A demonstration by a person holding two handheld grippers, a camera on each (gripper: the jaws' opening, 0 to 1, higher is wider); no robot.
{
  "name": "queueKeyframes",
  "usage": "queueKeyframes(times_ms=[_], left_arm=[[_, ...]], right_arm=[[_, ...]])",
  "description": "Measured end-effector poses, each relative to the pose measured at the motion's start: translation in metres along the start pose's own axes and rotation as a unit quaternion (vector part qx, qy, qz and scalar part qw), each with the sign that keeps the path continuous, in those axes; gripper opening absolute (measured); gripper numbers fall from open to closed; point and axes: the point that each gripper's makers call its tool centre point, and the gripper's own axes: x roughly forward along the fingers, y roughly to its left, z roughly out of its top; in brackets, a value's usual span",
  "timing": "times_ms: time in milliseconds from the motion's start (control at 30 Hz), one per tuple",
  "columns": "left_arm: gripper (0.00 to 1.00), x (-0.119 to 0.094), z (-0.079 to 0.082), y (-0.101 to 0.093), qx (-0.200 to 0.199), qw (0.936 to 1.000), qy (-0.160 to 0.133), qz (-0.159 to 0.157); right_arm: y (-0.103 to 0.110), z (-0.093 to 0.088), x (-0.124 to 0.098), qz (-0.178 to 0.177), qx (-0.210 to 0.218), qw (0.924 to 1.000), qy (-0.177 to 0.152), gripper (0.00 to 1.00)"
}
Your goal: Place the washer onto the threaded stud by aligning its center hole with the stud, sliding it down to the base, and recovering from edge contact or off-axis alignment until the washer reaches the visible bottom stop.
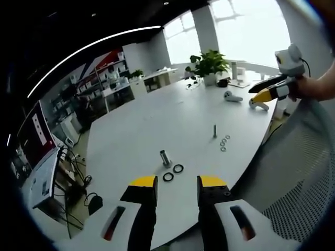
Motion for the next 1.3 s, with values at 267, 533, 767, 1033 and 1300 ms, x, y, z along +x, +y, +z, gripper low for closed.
queueKeyframes(times_ms=[267, 533, 767, 1033, 1300], left_arm=[[0.29, 0.0, -0.001, -0.001, -0.003, 1.0, 0.0, -0.004], [0.29, 0.001, 0.001, -0.004, -0.004, 0.9999, 0.0, -0.01], [0.3, -0.003, 0.006, 0.0, -0.003, 0.9999, -0.014, -0.002], [0.3, 0.001, 0.004, -0.006, -0.008, 0.9997, -0.006, -0.021], [0.33, 0.01, -0.017, -0.01, -0.022, 0.997, 0.056, -0.049]], right_arm=[[0.0, -0.002, 0.001, 0.001, 0.0, 1.0, 0.005, 0.46], [-0.002, -0.005, 0.0, -0.005, 0.002, 0.9999, 0.012, 0.46], [-0.004, -0.003, -0.001, -0.01, 0.007, 0.9999, 0.008, 0.47], [-0.004, -0.004, -0.001, -0.008, 0.005, 0.9999, 0.013, 0.47], [-0.002, -0.007, 0.002, 0.0, 0.015, 0.9997, 0.02, 0.48]])
